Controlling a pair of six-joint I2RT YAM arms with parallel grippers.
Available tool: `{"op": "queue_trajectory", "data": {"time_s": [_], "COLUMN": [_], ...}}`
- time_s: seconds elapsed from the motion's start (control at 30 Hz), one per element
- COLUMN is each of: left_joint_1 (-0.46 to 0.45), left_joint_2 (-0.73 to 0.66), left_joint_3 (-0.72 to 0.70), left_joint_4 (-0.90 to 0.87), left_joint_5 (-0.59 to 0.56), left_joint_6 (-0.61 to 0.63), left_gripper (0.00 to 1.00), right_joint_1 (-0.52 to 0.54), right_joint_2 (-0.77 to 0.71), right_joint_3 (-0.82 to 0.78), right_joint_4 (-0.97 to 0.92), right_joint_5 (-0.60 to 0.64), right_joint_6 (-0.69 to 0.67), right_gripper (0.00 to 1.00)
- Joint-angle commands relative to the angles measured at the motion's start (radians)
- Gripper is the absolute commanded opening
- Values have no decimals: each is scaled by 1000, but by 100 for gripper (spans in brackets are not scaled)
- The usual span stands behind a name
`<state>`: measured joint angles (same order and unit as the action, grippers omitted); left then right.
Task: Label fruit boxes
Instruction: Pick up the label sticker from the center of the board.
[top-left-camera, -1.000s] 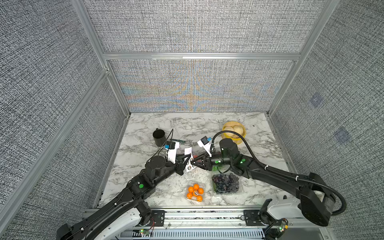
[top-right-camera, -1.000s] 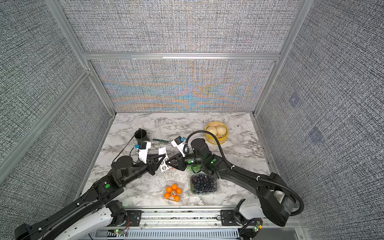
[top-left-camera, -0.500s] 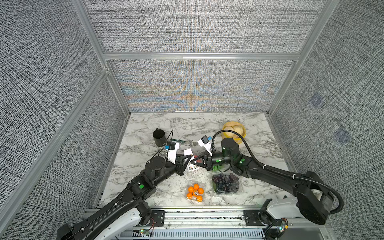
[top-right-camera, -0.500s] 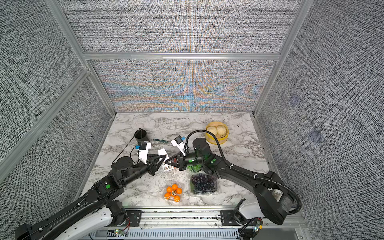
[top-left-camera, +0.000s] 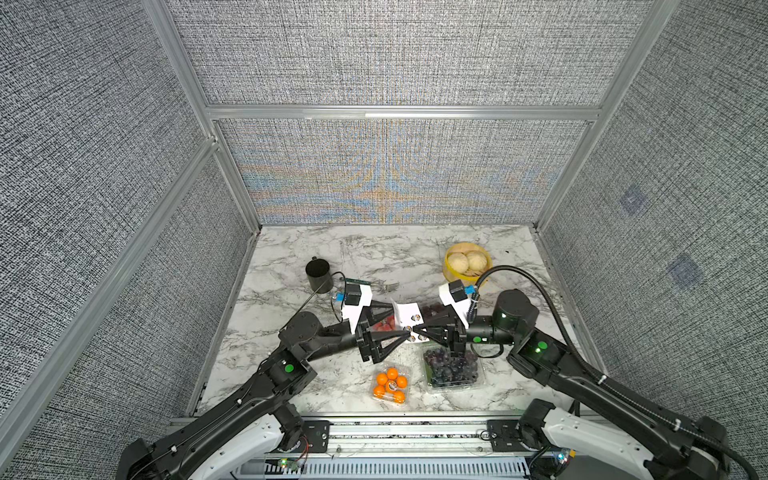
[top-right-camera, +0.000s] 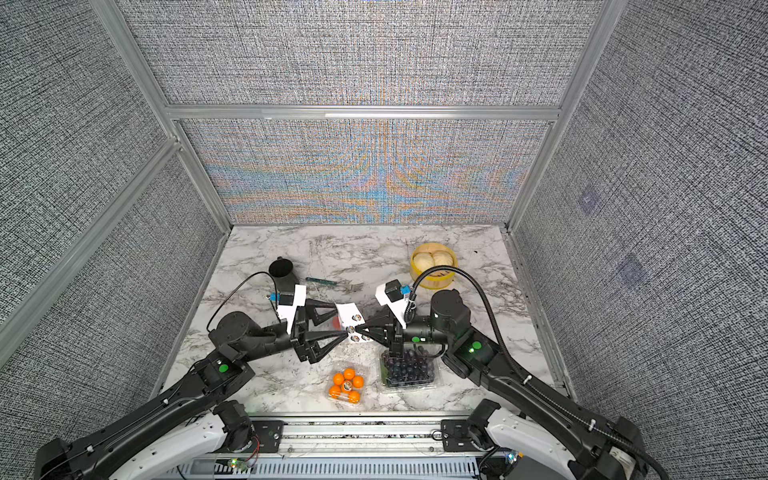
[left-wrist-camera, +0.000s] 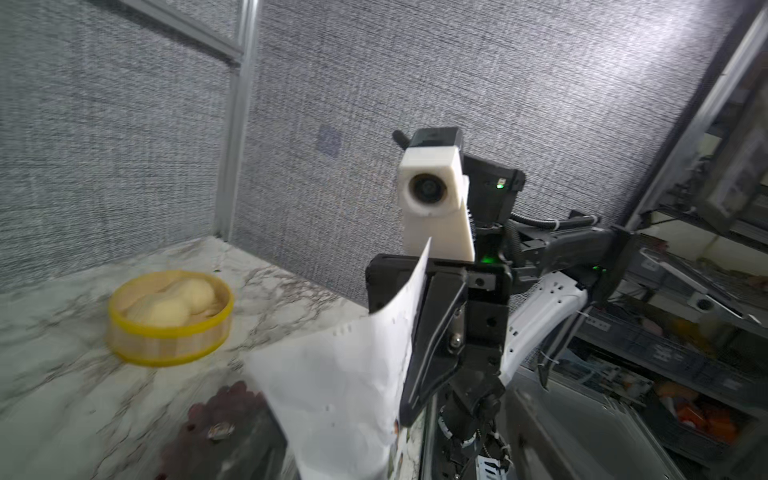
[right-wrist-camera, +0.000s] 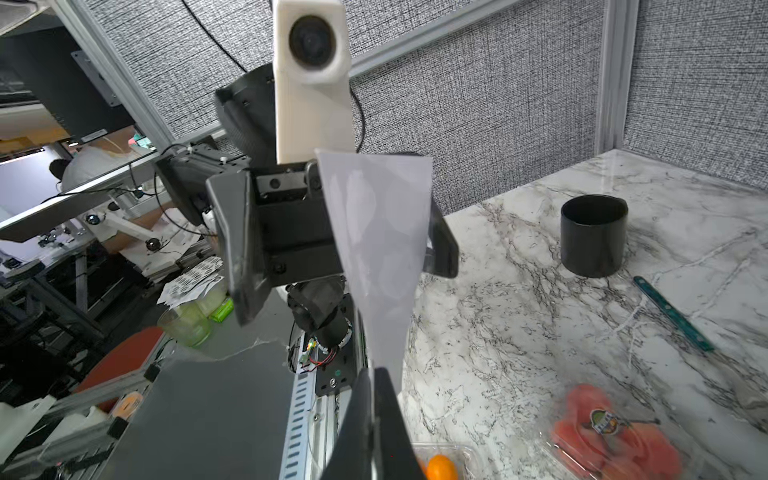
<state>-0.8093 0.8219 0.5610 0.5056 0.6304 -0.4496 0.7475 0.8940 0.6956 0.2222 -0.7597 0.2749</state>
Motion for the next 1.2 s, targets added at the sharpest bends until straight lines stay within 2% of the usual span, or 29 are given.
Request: {"op": "queue_trajectory", "data": {"time_s": [0.0, 0.1, 0.17, 0.23, 0.3, 0.33, 0.5, 0.57, 0.8, 0.9, 0.93, 1.07, 1.17], "left_joint_1": [1, 0, 0, 0, -1, -1, -3, -2, -2, -3, -3, -2, -3], "left_joint_2": [46, 74, 88, 101, 111, 119, 137, 134, 109, 103, 95, 74, 76], "left_joint_3": [19, 12, 3, 2, 7, 10, 22, 20, 2, 11, 14, 10, 11], "left_joint_4": [166, 253, 314, 337, 338, 340, 336, 327, 303, 269, 240, 185, 188], "left_joint_5": [139, 172, 178, 181, 177, 184, 193, 193, 161, 166, 162, 142, 156], "left_joint_6": [-26, -55, -79, -87, -93, -96, -105, -101, -90, -84, -71, -41, -50], "left_gripper": [85, 87, 81, 67, 60, 50, 14, 5, 0, 0, 0, 0, 0], "right_joint_1": [1, 1, 1, 1, 1, 1, 1, 1, 1, -4, -14, -62, -62], "right_joint_2": [-43, -61, -57, -51, -46, -43, -32, -32, -35, -37, -44, -64, -44], "right_joint_3": [-12, -17, -20, -23, -21, -19, -24, -26, -32, -24, -19, 6, 41], "right_joint_4": [30, 33, 52, 78, 79, 79, 89, 92, 101, 89, 78, 90, 81], "right_joint_5": [-57, -53, -67, -95, -96, -97, -96, -93, -87, -92, -110, -181, -218], "right_joint_6": [-13, -11, -4, 9, 12, 11, 14, 14, 15, -3, -14, 0, 7], "right_gripper": [0, 0, 0, 0, 0, 0, 0, 0, 0, 36, 40, 40, 35]}}
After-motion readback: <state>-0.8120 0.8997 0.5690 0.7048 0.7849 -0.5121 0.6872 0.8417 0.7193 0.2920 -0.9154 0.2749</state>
